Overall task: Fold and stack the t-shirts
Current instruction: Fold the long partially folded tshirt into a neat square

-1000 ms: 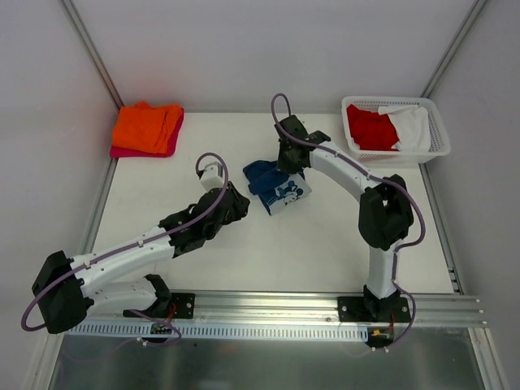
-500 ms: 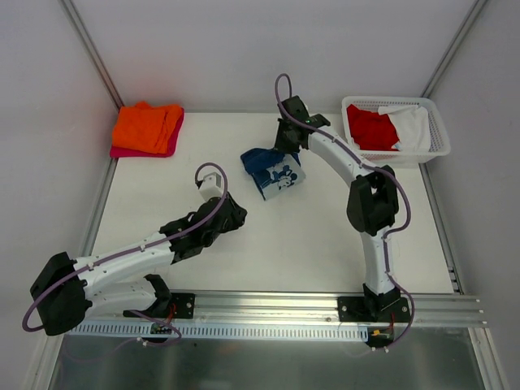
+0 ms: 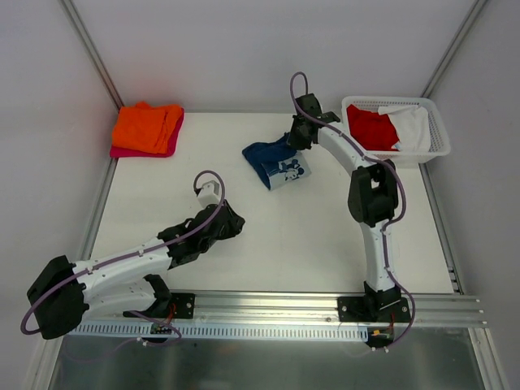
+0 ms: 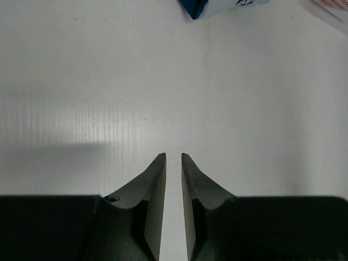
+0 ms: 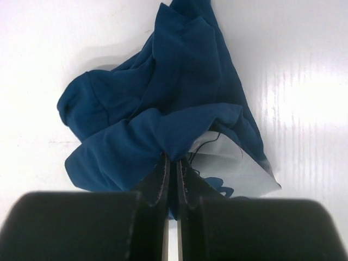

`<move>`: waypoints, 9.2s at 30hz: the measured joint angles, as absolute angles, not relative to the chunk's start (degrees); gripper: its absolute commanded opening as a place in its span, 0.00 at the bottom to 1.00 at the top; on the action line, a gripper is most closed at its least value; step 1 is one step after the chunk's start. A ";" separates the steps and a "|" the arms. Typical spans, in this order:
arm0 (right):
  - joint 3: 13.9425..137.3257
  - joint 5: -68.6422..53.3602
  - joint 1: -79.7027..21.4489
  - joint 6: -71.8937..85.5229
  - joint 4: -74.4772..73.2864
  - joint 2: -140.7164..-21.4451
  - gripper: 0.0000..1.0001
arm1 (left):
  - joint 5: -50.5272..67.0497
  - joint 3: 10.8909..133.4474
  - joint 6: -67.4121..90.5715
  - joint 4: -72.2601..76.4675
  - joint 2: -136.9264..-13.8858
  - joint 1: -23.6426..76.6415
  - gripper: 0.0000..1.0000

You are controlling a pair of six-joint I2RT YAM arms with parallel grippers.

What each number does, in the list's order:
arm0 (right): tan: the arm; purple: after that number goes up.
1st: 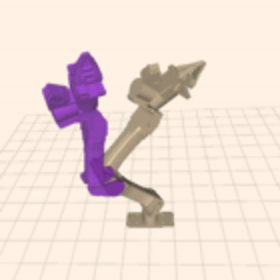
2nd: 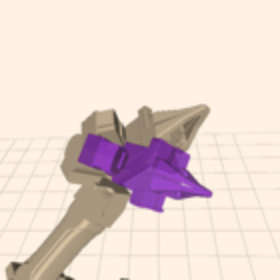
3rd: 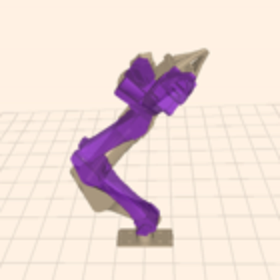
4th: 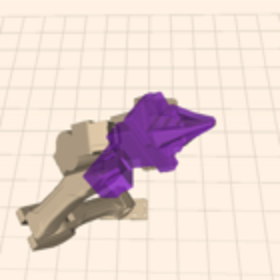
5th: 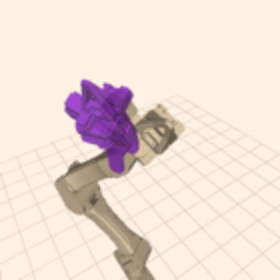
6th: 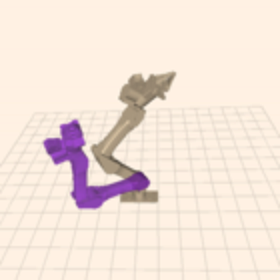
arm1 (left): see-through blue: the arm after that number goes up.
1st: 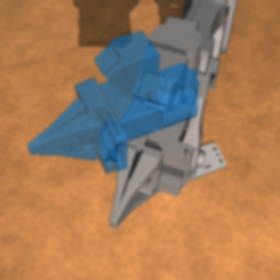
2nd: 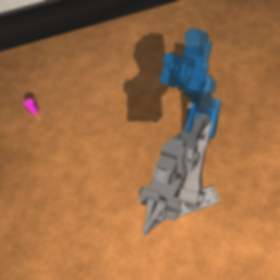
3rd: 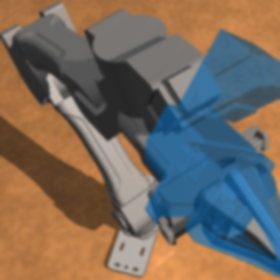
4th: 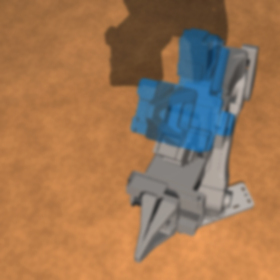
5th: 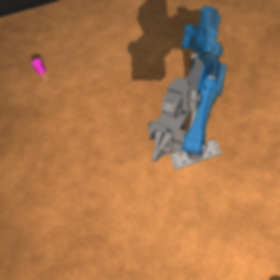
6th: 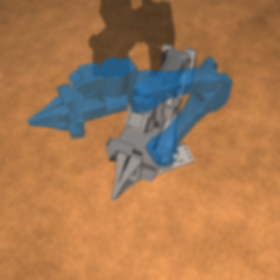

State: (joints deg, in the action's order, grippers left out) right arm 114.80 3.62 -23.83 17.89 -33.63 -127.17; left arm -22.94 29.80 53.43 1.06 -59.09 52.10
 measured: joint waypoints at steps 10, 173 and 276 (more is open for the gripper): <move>132.77 -1.45 -24.08 18.52 -32.93 -141.84 0.01 | -22.74 29.71 54.54 1.17 -59.18 53.32 0.17; 58.22 15.22 -22.24 13.45 -37.54 -54.28 0.99 | -11.81 118.34 10.76 -3.01 -139.04 24.27 0.96; 63.83 8.82 -19.16 10.22 -43.70 -56.40 1.00 | -2.68 38.26 78.39 46.87 -93.60 33.26 0.99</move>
